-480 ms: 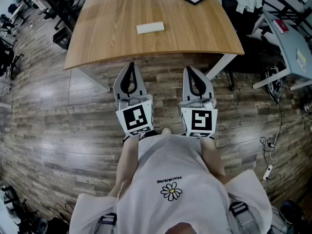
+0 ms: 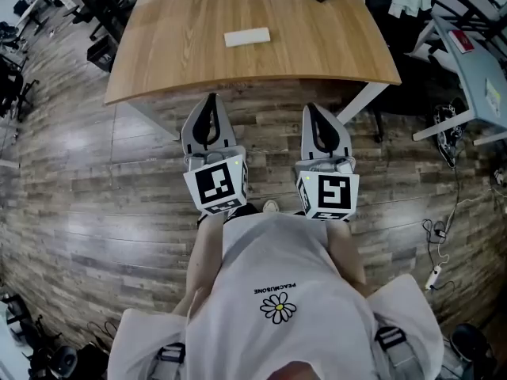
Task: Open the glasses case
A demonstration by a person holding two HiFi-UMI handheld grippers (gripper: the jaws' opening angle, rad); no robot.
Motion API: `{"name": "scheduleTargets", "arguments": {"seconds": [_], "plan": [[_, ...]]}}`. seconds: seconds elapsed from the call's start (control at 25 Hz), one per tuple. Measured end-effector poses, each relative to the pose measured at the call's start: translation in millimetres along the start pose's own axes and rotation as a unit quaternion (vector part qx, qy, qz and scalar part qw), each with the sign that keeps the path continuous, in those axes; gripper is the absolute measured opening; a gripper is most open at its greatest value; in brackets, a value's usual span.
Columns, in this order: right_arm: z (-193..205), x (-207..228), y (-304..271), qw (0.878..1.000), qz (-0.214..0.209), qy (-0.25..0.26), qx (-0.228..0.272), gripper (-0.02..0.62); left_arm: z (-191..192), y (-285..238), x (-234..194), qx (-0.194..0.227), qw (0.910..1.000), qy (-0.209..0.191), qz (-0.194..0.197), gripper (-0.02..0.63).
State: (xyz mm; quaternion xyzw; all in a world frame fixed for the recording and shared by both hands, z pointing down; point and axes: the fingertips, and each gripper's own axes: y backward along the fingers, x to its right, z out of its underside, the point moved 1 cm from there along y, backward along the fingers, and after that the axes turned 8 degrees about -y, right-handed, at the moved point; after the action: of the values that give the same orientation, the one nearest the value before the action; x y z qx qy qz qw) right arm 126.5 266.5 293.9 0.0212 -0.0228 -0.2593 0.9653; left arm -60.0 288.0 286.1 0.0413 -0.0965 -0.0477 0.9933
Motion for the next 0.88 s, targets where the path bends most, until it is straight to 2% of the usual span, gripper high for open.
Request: {"name": "scheduleTargets", "arguments": {"seconds": [0.24,0.44,0.68,0.88], "plan": [[3,-2,1,1.0,-0.007,-0.013,0.014,0.006,-5,12,-8,0.007,0.9999,-0.005,-0.011,0.014],[5,-8,-2,0.999,-0.019,-0.022,0.017,0.006,4,11,-18,0.003,0.9997,0.014,-0.021,0.014],[14,10,-32,1.0,-0.01,0.0,0.008,0.006,15,-35,-7,0.013,0.9999,0.01,0.001,0.014],[7,29,-85,1.0,-0.004,0.02,0.016,0.006,14,-101,-10,0.025,0.9993,0.022,0.016,0.014]]}}
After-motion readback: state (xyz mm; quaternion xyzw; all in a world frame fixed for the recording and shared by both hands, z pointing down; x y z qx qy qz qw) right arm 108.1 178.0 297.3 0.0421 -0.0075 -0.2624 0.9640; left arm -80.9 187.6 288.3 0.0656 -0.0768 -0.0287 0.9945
